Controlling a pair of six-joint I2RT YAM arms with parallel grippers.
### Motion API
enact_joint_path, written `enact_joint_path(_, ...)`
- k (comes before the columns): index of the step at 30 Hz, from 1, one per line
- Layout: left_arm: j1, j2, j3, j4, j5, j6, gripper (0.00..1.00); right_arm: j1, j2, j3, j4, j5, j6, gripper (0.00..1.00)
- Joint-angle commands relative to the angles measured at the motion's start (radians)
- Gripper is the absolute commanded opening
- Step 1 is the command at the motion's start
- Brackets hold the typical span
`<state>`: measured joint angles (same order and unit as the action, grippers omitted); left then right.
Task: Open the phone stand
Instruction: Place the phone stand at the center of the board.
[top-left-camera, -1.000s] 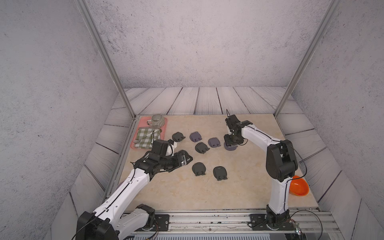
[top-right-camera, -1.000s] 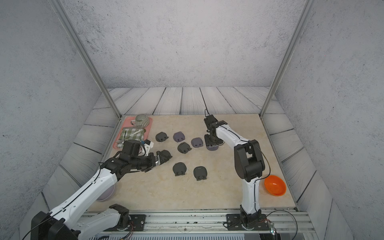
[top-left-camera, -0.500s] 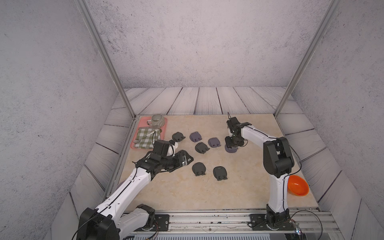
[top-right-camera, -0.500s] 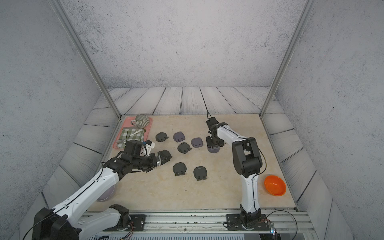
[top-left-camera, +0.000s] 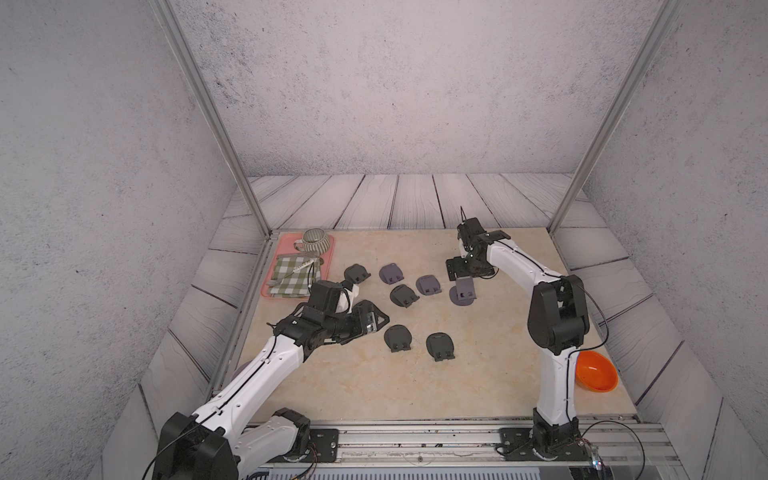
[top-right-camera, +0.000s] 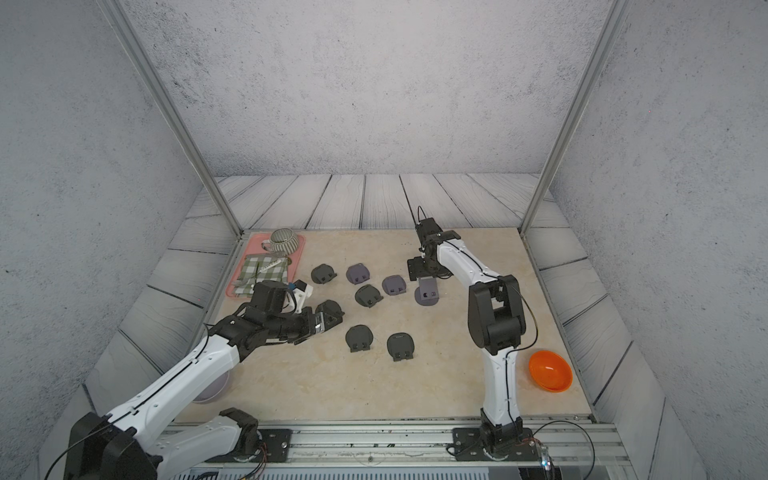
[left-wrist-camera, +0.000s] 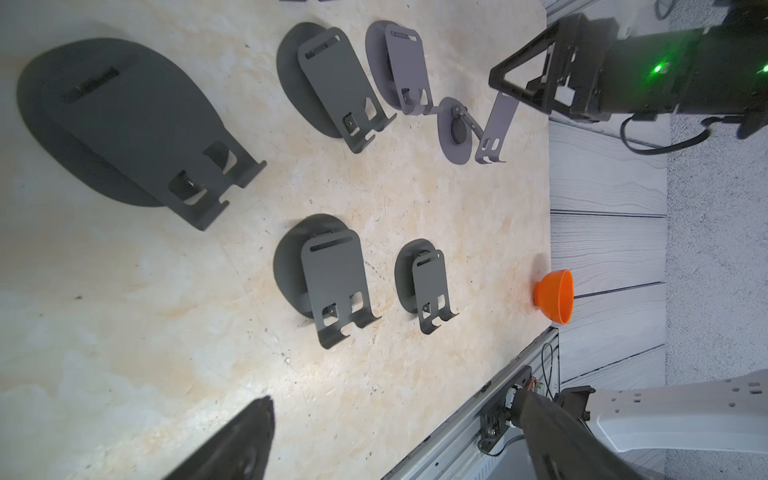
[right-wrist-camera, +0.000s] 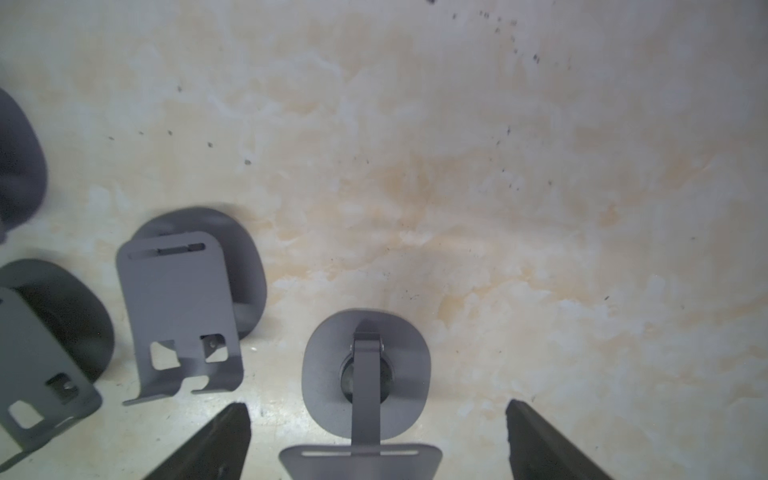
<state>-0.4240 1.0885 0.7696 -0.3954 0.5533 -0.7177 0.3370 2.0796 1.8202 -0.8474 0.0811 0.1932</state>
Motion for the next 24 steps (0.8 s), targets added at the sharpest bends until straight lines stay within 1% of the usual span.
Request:
enact_joint_path(1,-0.009,0.004,-0.004,0.017,-0.002,0.018,0.98,-0.001,0.017,0.077,-0.067,-0.003,-0.020,0.99)
enact_joint_path(9,-0.009,0.001,-0.010,0.012,-0.003,0.018,0.98,0.015,0.058,0.223,-0.123,-0.048,-0.029,1.00)
enact_joint_path(13,-0.009,0.008,-0.004,0.010,-0.001,0.018,0.98,0.036,0.083,0.274,-0.136,-0.065,-0.020,0.98)
enact_joint_path(20,-0.009,0.014,0.007,-0.003,-0.004,0.026,0.98,0.094,0.120,0.312,-0.137,-0.069,-0.009,0.96)
enact_joint_path(24,-0.009,0.012,0.002,-0.008,-0.005,0.028,0.98,0.131,0.147,0.321,-0.134,-0.066,-0.005,0.93)
